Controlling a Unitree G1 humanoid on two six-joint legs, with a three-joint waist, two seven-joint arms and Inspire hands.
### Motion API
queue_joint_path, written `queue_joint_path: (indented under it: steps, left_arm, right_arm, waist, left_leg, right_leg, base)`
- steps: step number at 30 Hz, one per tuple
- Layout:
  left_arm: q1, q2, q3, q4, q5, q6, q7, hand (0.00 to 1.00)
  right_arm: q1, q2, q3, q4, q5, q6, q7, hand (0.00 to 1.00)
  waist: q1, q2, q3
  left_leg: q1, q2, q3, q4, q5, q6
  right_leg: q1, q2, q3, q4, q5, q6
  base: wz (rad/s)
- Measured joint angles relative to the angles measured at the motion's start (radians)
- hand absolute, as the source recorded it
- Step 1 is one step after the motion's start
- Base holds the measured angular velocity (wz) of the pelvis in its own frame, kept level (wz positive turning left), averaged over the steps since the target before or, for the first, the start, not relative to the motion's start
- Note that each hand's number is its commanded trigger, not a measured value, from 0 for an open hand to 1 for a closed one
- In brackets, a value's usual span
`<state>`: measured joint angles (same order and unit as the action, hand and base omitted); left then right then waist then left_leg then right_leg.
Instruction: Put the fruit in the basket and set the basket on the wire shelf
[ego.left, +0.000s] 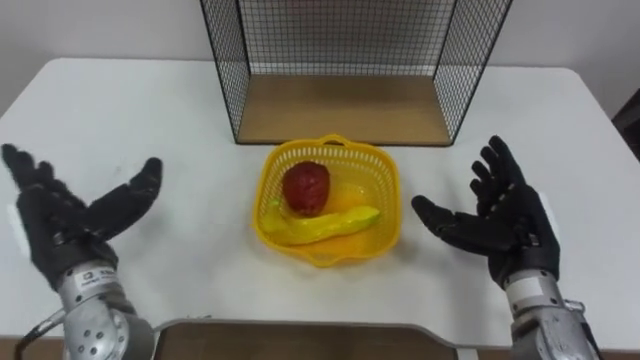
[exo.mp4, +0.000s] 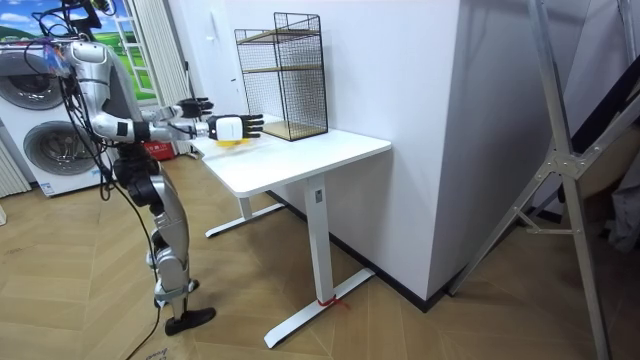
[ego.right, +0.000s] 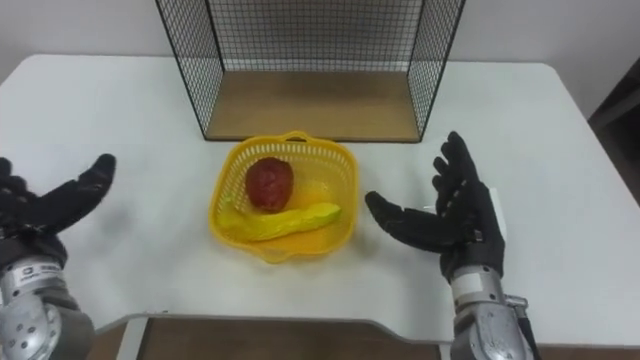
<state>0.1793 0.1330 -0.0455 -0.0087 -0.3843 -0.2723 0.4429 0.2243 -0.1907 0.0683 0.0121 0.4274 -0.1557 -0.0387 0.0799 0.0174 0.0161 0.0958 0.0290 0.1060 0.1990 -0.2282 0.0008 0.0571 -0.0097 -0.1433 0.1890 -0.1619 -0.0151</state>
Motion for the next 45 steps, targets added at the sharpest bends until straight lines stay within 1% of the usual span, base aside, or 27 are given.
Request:
queue_joint_path:
  steps: [1, 3, 7, 10, 12, 14, 18, 19, 21, 23, 27, 36, 42, 45]
  left_arm:
    - [0.001, 0.0, -0.013, 0.012, -0.008, 0.001, -0.042, 0.0]
    - [0.001, 0.0, -0.024, 0.032, -0.027, 0.003, -0.092, 0.0]
    - [0.001, 0.003, -0.061, 0.076, -0.086, 0.004, -0.164, 0.0]
    - [0.001, 0.004, -0.091, 0.111, -0.087, 0.005, -0.197, 0.0]
    - [0.001, 0.004, -0.099, 0.121, -0.086, 0.005, -0.215, 0.0]
    - [0.001, 0.004, -0.101, 0.121, -0.085, 0.005, -0.226, 0.0]
    - [0.0, 0.004, -0.101, 0.121, -0.085, 0.005, -0.272, 0.0]
    - [0.0, 0.004, -0.101, 0.121, -0.085, 0.005, -0.284, 0.0]
    - [0.0, 0.004, -0.101, 0.121, -0.085, 0.005, -0.3, 0.0]
    - [0.0, 0.004, -0.101, 0.121, -0.085, 0.005, -0.316, 0.0]
    - [0.0, 0.004, -0.101, 0.121, -0.085, 0.005, -0.345, 0.0]
    - [0.0, 0.003, -0.102, 0.121, -0.084, 0.005, -0.371, 0.0]
    - [0.0, 0.002, -0.123, 0.125, -0.084, 0.006, -0.392, 0.0]
    - [0.0, -0.002, -0.125, 0.126, -0.084, 0.013, -0.398, 0.0]
  right_arm:
    - [-0.001, 0.0, 0.003, 0.007, 0.01, 0.0, 0.015, 0.0]
    - [-0.002, 0.0, 0.009, 0.014, 0.028, 0.0, 0.028, 0.0]
    - [-0.013, 0.001, 0.039, 0.019, 0.057, 0.0, 0.065, 0.0]
    - [-0.028, 0.001, 0.059, 0.052, 0.081, 0.0, 0.086, 0.0]
    - [-0.03, 0.001, 0.067, 0.066, 0.081, 0.0, 0.089, 0.0]
    - [-0.034, 0.004, 0.068, 0.085, 0.092, 0.0, 0.109, 0.0]
    - [-0.039, 0.013, 0.069, 0.1, 0.181, -0.001, 0.118, 0.0]
    - [-0.041, 0.021, 0.069, 0.106, 0.207, -0.008, 0.123, 0.0]
    - [-0.041, 0.033, 0.07, 0.121, 0.237, -0.02, 0.132, 0.0]
    - [-0.04, 0.039, 0.071, 0.131, 0.247, -0.02, 0.137, 0.0]
    - [-0.041, 0.041, 0.079, 0.133, 0.261, -0.02, 0.151, 0.0]
    - [-0.042, 0.042, 0.107, 0.145, 0.274, -0.02, 0.154, 0.0]
    - [-0.044, 0.045, 0.109, 0.15, 0.28, -0.02, 0.17, 0.0]
    - [-0.051, 0.049, 0.115, 0.15, 0.28, -0.02, 0.173, 0.0]
  waist:
    - [-0.002, -0.001, 0.0003]
    - [-0.006, -0.002, 0.0001]
    - [-0.022, -0.002, 0.0004]
    - [-0.03, -0.004, 0.0014]
    - [-0.032, -0.005, 0.0021]
    - [-0.042, -0.005, 0.0023]
    - [-0.046, -0.003, 0.0006]
    - [-0.047, -0.003, 0.0006]
    - [-0.048, -0.003, 0.0005]
    - [-0.048, -0.002, 0.0]
    - [-0.048, -0.002, 0.0005]
    - [-0.048, 0.0, 0.0011]
    - [-0.047, 0.002, 0.0017]
    - [-0.047, 0.001, 0.0017]
  left_leg:
    - [0.0, 0.0, 0.0, 0.0, 0.0, 0.0]
    - [0.002, 0.0, 0.0, -0.001, 0.0, 0.0]
    - [0.014, 0.001, -0.001, -0.001, 0.0, 0.0]
    - [0.023, 0.001, 0.0, 0.0, 0.0, 0.0]
    - [0.022, 0.001, 0.0, 0.001, 0.0, 0.0]
    - [0.02, 0.0, 0.001, 0.001, 0.0, 0.0]
    - [0.02, 0.002, 0.005, 0.0, 0.0, 0.0]
    - [0.019, 0.003, 0.004, 0.0, 0.0, 0.0]
    - [0.02, 0.005, 0.003, 0.001, 0.0, 0.0]
    - [0.02, 0.006, 0.004, 0.001, 0.0, 0.0]
    - [0.019, 0.006, 0.003, 0.0, 0.0, 0.0]
    - [0.022, 0.006, 0.004, 0.0, 0.0, 0.0]
    - [0.022, 0.006, 0.004, 0.0, 0.0, 0.0]
    - [0.022, 0.006, 0.005, 0.0, 0.0, 0.0]
  right_leg:
    - [-0.001, -0.002, 0.001, 0.001, 0.0, 0.0]
    - [0.001, -0.002, 0.003, 0.001, 0.0, 0.0]
    - [0.013, -0.002, 0.004, 0.001, 0.0, 0.0]
    - [0.024, -0.002, 0.004, 0.001, 0.0, 0.0]
    - [0.023, -0.002, 0.004, 0.001, 0.0, 0.0]
    - [0.023, 0.0, 0.004, -0.001, 0.0, 0.0]
    - [0.014, 0.007, 0.006, -0.001, 0.0, 0.0]
    - [0.013, 0.008, 0.006, -0.003, 0.001, -0.001]
    - [0.013, 0.009, 0.007, -0.003, 0.001, -0.002]
    - [0.013, 0.01, 0.007, -0.004, 0.001, -0.002]
    - [0.012, 0.01, 0.007, -0.005, 0.001, -0.002]
    - [0.012, 0.01, 0.008, -0.003, 0.001, -0.002]
    - [0.013, 0.01, 0.007, -0.003, 0.001, -0.002]
    - [0.013, 0.01, 0.008, -0.003, 0.001, -0.002]
  base:
    - [-0.03]
    - [0.0]
    - [0.01]
    - [0.0]
    - [0.0]
    - [0.0]
    - [-0.03]
    - [-0.04]
    - [0.0]
    - [0.0]
    - [0.0]
    - [0.0]
    - [0.0]
    - [0.0]
